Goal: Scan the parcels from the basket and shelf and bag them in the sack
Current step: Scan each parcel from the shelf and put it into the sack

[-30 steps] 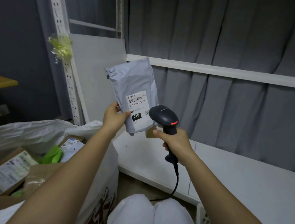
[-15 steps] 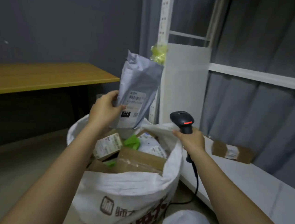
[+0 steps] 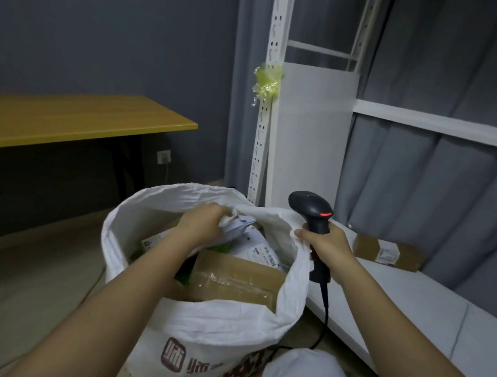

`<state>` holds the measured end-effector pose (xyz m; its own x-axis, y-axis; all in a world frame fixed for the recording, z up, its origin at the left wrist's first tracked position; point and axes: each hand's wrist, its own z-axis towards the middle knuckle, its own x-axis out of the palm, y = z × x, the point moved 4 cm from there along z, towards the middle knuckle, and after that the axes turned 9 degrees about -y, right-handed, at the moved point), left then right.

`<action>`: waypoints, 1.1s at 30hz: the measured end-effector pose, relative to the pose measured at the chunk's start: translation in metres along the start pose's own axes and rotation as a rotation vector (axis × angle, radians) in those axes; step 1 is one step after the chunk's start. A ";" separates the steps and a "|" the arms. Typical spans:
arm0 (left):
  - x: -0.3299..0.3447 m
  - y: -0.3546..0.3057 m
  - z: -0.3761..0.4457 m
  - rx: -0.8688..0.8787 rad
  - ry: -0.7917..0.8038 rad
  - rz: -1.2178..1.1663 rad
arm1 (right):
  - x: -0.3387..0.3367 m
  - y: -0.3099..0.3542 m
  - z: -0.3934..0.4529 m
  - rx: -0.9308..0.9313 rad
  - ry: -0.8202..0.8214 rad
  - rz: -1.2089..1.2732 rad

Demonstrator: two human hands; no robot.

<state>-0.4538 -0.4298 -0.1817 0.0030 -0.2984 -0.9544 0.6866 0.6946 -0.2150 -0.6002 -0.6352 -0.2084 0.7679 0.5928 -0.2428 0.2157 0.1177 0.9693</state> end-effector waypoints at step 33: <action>0.416 -0.364 0.310 -0.002 0.213 -0.474 | -0.254 -0.314 0.292 0.317 -0.610 0.285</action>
<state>-0.4769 -1.0094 -0.4365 -0.4560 -0.4409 -0.7731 0.5752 0.5169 -0.6340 -0.6869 -1.0549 -0.4623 0.9987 0.0072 -0.0512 0.0512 -0.2646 0.9630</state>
